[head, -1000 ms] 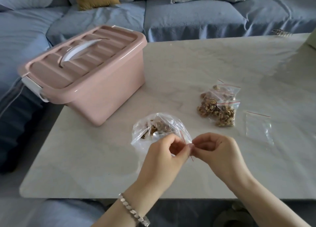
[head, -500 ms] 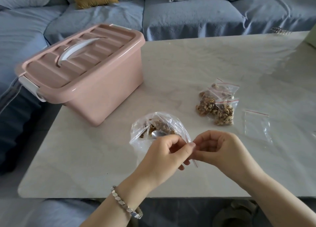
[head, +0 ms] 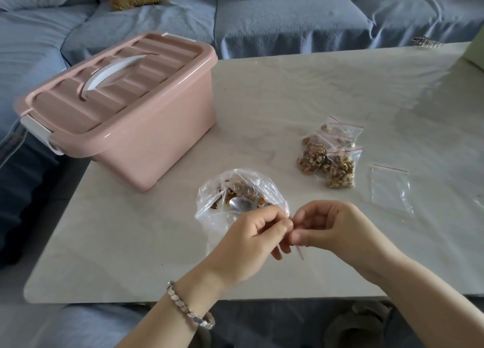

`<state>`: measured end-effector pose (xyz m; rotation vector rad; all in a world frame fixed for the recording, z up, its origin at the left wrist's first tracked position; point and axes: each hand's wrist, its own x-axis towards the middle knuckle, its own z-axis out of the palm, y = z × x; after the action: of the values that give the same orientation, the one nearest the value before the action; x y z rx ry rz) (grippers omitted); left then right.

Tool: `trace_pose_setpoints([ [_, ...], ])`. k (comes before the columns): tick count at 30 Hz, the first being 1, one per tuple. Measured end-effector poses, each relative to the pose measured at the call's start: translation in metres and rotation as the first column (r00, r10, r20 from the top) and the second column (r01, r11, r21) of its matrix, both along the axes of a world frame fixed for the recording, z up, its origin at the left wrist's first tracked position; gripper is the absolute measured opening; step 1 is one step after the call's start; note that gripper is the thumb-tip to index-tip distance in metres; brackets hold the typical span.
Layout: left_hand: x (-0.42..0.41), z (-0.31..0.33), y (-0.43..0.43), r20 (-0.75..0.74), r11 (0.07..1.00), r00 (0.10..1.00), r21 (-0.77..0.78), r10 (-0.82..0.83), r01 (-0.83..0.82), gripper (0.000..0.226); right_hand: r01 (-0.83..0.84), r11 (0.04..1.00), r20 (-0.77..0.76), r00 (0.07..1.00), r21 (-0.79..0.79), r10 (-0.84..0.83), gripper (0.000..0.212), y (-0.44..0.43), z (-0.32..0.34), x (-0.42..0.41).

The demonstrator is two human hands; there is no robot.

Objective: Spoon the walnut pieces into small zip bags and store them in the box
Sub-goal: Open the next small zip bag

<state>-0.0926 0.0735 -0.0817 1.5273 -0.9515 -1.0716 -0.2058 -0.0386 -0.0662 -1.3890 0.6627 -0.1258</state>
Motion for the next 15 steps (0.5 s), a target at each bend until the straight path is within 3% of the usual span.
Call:
trace_pose_setpoints([
  [5, -0.002, -0.002, 0.001, -0.137, 0.994, 0.99, -0.091, 0.043, -0.056, 0.026, -0.045, 0.95, 0.12, 0.993, 0.31, 0.008, 0.045, -0.007, -0.008, -0.003],
  [9, 0.0, -0.002, 0.003, -0.167, 0.992, 0.984, -0.098, 0.067, -0.084, 0.022, -0.066, 0.945, 0.128, 0.991, 0.32, 0.026, 0.04, -0.006, -0.003, -0.003],
  [11, 0.0, -0.002, 0.004, -0.073, 0.992, 0.995, -0.095, 0.074, -0.08, 0.02, -0.012, 0.986, 0.045, 0.999, 0.164, 0.004, 0.011, -0.002, 0.002, -0.003],
  [12, 0.0, -0.003, 0.004, 0.02, 0.993, 0.997, -0.087, 0.08, -0.078, 0.019, 0.0, 0.999, -0.018, 1.0, -0.038, -0.001, 0.009, 0.0, 0.003, -0.003],
  [13, -0.002, -0.004, 0.004, 0.12, 0.994, 0.989, -0.081, 0.088, -0.078, 0.019, -0.02, 0.964, -0.079, 0.997, -0.266, -0.001, 0.022, 0.003, 0.003, -0.002],
  [15, -0.005, -0.005, 0.003, 0.24, 0.994, 0.966, -0.081, 0.097, -0.08, 0.018, -0.085, 0.846, -0.148, 0.989, -0.527, 0.007, 0.028, 0.01, 0.004, -0.002],
])
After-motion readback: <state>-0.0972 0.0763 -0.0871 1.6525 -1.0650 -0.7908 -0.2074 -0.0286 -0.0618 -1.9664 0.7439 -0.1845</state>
